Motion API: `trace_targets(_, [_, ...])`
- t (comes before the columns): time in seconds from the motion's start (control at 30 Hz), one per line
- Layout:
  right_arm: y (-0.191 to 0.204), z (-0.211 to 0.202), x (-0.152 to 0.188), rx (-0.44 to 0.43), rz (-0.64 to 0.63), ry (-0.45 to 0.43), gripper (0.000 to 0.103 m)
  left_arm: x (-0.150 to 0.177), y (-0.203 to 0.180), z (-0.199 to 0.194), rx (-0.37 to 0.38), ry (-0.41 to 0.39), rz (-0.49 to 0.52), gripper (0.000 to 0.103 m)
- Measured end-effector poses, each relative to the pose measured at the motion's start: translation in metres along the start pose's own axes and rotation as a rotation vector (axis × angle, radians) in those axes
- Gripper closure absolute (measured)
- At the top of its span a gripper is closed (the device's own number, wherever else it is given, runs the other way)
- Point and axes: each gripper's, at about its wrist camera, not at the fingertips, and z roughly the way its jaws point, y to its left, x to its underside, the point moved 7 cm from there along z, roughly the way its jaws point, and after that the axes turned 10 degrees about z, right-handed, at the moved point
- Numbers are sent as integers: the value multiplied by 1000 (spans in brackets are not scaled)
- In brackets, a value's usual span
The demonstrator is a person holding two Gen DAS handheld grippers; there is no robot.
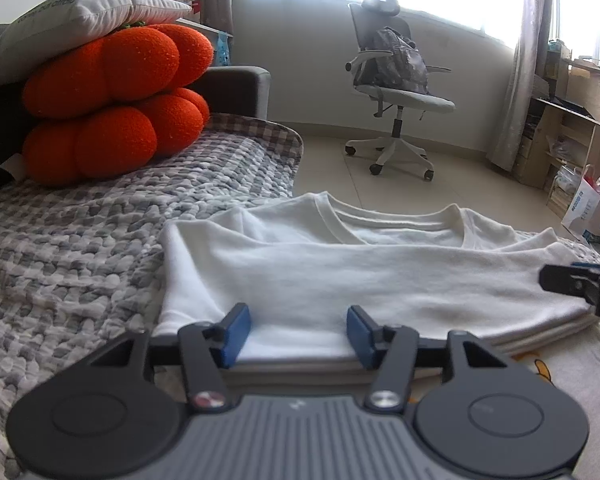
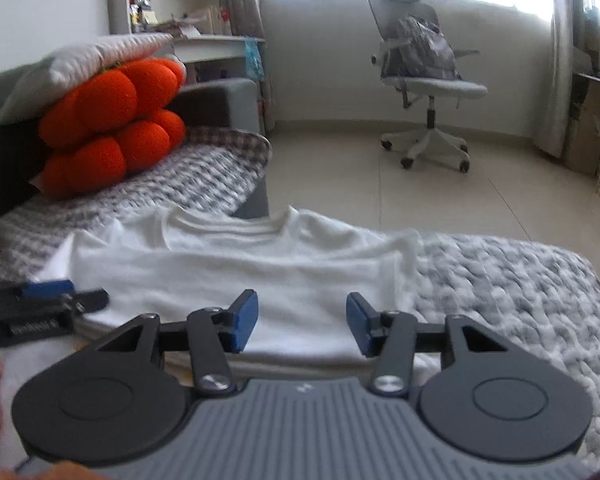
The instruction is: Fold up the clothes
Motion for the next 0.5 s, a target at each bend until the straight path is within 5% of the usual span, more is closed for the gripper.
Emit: trace_targets(0.5, [-17,16,13,22,9,49,52,0,-1,1,13,-4,2,44])
